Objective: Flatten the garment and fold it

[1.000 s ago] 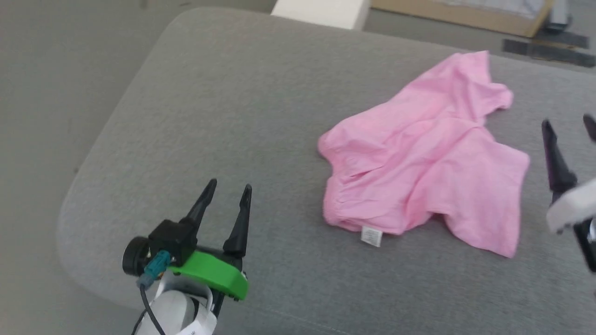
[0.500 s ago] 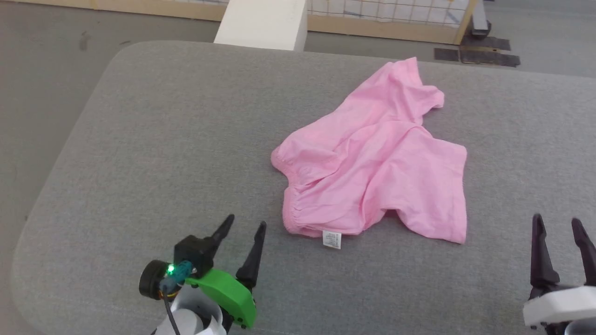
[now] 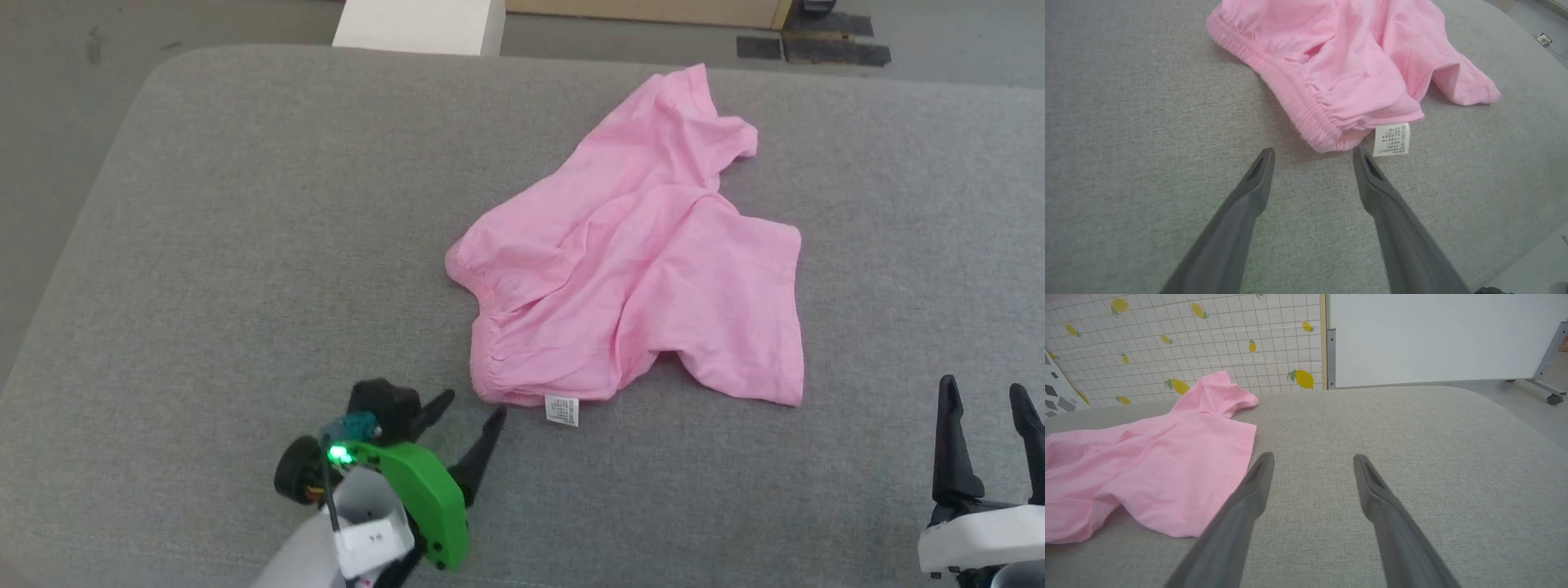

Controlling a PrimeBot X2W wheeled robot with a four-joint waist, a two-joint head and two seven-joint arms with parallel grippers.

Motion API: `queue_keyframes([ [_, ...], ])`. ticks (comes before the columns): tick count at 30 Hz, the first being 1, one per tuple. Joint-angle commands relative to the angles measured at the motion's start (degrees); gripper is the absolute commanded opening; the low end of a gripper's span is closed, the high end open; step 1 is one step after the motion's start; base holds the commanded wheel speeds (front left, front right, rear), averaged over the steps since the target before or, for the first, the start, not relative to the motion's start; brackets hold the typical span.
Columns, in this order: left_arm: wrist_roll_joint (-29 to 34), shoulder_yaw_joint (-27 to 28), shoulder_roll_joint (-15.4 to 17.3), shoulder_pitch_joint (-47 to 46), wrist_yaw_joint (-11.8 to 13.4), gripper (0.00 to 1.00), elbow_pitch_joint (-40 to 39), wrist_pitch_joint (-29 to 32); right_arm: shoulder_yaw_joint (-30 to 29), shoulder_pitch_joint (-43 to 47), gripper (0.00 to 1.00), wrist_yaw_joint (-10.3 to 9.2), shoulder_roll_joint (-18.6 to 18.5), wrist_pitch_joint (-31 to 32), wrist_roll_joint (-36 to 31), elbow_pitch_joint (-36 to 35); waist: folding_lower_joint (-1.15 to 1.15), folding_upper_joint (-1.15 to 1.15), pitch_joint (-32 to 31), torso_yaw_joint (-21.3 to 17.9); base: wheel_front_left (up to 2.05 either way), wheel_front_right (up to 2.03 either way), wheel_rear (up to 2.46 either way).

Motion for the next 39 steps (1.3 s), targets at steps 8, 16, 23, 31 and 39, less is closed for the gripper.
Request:
queue_keyframes([
  [8,-4.8,-1.8,1.8,-4.3,-0.2,1.00,0.1,1.4,0.2,-1.1,1.00,-0.09,0.5,0.1,-1.2,0.1,0.00,0.00,3.2,-0.4,0.00,0.00,0.00],
  [16,-7.6,-4.3,2.7,-7.6,-0.2,0.00,1.1,0.4,0.3,-2.9,1.00,-0.09,0.7,-0.2,-1.9,0.2,0.00,0.00,6.1,-0.3,0.00,0.00,0.00],
  [23,-7.8,-6.5,4.0,-8.0,-0.2,0.00,1.7,-2.2,1.9,-3.6,1.00,-0.09,0.7,1.2,-2.1,0.8,0.00,0.00,5.1,0.9,0.00,0.00,0.00],
  [31,-6.0,-7.7,4.3,-7.5,0.3,0.00,-1.4,-4.3,7.2,-3.4,1.00,-0.09,-1.0,13.7,4.2,-0.4,0.00,0.00,3.4,3.7,0.00,0.00,0.00],
  [39,-4.7,-9.1,4.5,-7.6,0.8,0.00,-3.7,-3.9,9.5,-7.0,1.00,-0.09,-2.9,24.7,3.8,2.3,0.00,0.00,4.2,4.9,0.00,0.00,0.00],
])
